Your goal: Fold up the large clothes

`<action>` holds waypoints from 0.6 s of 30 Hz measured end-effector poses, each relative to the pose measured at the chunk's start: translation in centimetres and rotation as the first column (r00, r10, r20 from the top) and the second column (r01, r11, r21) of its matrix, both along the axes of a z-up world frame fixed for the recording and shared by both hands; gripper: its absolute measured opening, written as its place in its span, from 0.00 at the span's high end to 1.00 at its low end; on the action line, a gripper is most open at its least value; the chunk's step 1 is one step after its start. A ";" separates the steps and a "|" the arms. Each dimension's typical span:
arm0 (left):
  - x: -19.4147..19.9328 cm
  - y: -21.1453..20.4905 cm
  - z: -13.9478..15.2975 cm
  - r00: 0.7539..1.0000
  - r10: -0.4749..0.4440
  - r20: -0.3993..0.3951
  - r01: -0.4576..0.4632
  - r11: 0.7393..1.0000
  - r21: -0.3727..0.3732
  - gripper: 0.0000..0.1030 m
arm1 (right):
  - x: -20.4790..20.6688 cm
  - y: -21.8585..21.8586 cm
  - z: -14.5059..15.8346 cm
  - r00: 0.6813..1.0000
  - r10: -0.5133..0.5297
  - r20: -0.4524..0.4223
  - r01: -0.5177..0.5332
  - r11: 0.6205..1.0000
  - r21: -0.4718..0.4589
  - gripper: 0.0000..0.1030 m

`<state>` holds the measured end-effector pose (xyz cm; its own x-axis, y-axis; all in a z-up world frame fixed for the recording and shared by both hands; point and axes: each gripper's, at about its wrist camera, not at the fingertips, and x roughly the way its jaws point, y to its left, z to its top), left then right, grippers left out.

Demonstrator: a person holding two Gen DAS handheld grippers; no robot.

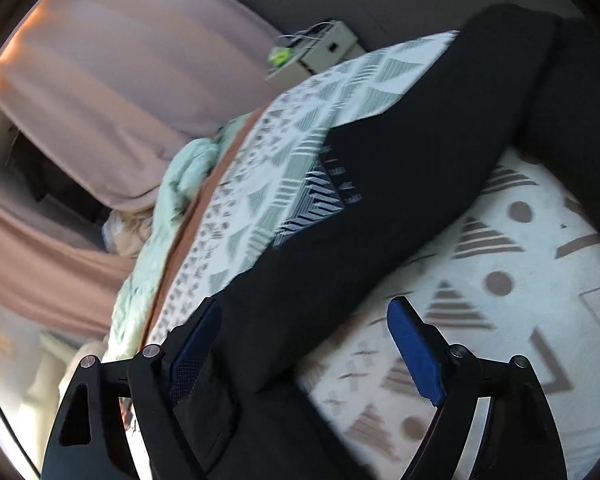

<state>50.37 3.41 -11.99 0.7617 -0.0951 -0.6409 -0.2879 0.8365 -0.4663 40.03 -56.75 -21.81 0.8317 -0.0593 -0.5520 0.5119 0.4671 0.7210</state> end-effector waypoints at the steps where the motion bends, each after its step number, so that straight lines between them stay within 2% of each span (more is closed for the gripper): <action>1: 0.0 -0.1 0.0 1.000 -0.001 0.000 0.001 1.000 0.004 0.00 | -0.3 -0.8 -0.7 1.000 -0.020 0.001 0.020 1.000 0.008 0.17; 4: 0.1 -0.6 -0.1 1.000 -0.010 0.001 0.010 1.000 0.014 0.00 | -1.0 -2.8 -2.2 0.998 -0.058 0.025 0.057 0.997 0.045 0.19; 6: 0.3 -1.0 -0.2 1.000 -0.014 -0.003 0.014 1.000 0.024 0.00 | -1.6 -4.0 -3.0 0.995 -0.091 0.029 0.090 0.995 0.052 0.24; 8: 0.4 -1.3 -0.3 1.000 -0.021 -0.003 0.021 0.999 0.030 0.00 | -2.0 -4.9 -3.6 0.993 -0.113 0.043 0.110 0.992 0.061 0.35; 11: 0.4 -1.6 -0.4 1.000 -0.024 -0.003 0.025 0.999 0.040 0.00 | -2.5 -5.9 -4.2 0.988 -0.139 0.071 0.134 0.988 0.072 0.59; 12: 0.4 -1.6 -0.3 1.000 -0.024 -0.002 0.024 0.999 0.041 0.00 | -2.6 -6.2 -4.5 0.988 -0.132 0.080 0.125 0.989 0.085 0.80; 13: 0.3 -1.7 -0.3 1.000 -0.022 -0.001 0.022 0.999 0.041 0.00 | -2.5 -6.3 -4.5 0.988 -0.125 0.089 0.116 0.988 0.097 0.91; 16: 0.3 -1.7 -0.1 1.000 -0.014 0.003 0.014 0.999 0.035 0.00 | -2.6 -5.7 -3.0 0.984 -0.104 0.142 0.095 0.993 0.065 0.93; 18: 0.1 -1.7 0.1 1.000 -0.012 0.008 0.012 0.999 0.031 0.00 | -2.5 -4.7 -0.7 0.979 -0.066 0.194 0.063 0.998 0.022 0.94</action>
<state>50.50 1.68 -11.89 0.7659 -0.0844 -0.6374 -0.2742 0.8538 -0.4426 37.55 -61.41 -22.50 0.9181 -0.1091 -0.3809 0.3895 0.4256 0.8168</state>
